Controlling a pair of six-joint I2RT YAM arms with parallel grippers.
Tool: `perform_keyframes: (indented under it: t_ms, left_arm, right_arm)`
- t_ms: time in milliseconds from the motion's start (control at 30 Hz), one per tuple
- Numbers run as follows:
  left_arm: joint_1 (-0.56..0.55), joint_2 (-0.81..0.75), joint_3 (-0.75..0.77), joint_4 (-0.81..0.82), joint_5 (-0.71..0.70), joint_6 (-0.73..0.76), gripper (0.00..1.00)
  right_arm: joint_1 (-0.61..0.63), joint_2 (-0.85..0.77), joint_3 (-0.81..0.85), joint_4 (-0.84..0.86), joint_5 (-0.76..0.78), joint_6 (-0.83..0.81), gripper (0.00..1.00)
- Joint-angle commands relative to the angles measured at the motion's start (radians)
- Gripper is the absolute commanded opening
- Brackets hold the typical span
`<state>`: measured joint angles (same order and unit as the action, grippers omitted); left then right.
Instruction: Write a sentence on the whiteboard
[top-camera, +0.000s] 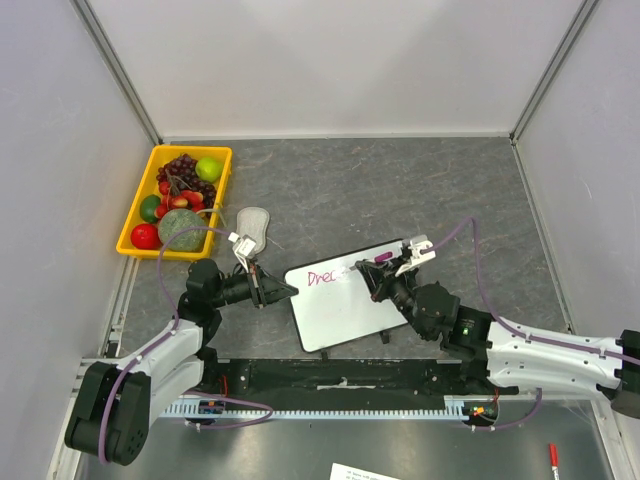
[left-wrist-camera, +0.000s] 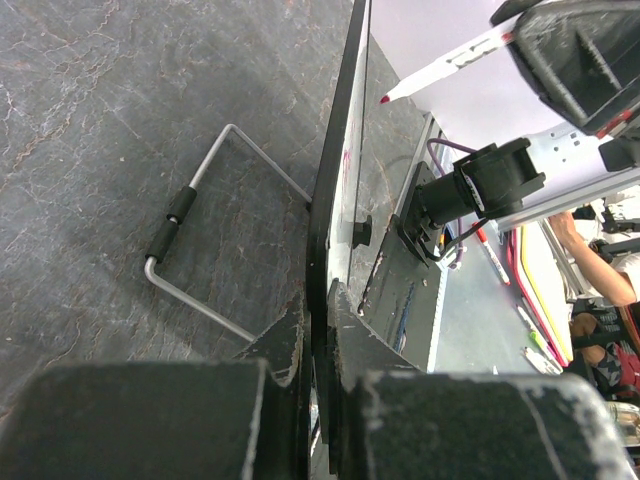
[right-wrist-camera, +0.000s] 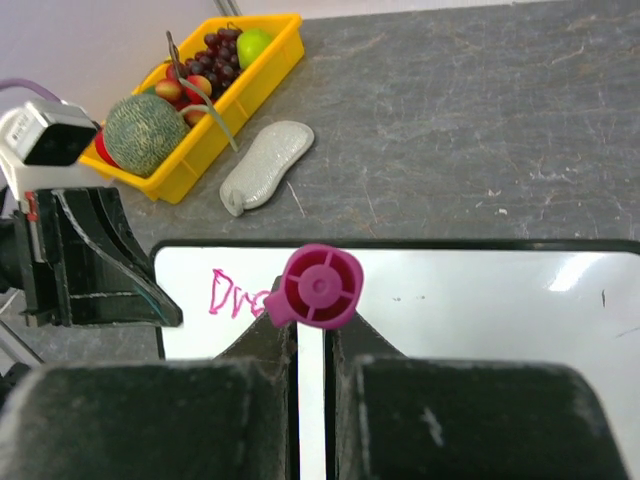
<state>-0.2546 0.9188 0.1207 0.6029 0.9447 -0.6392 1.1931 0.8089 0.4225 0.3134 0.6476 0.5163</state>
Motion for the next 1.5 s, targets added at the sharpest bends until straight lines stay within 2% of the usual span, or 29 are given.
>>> perform_keyframes:
  t_ms: [0, 500, 1467]
  left_arm:
    - [-0.002, -0.009, -0.009, 0.028, 0.000, 0.061, 0.02]
    - [-0.002, -0.011, -0.009, 0.026, 0.000, 0.061, 0.02]
    - [-0.002, -0.014, -0.009, 0.026, 0.000, 0.061, 0.02]
  right_arm:
    - [-0.006, -0.014, 0.074, 0.006, 0.024, -0.041, 0.00]
    - [-0.012, 0.085, 0.068, 0.067, 0.053, -0.055, 0.00]
    - [-0.018, 0.062, -0.013, 0.033, 0.001, -0.007, 0.00]
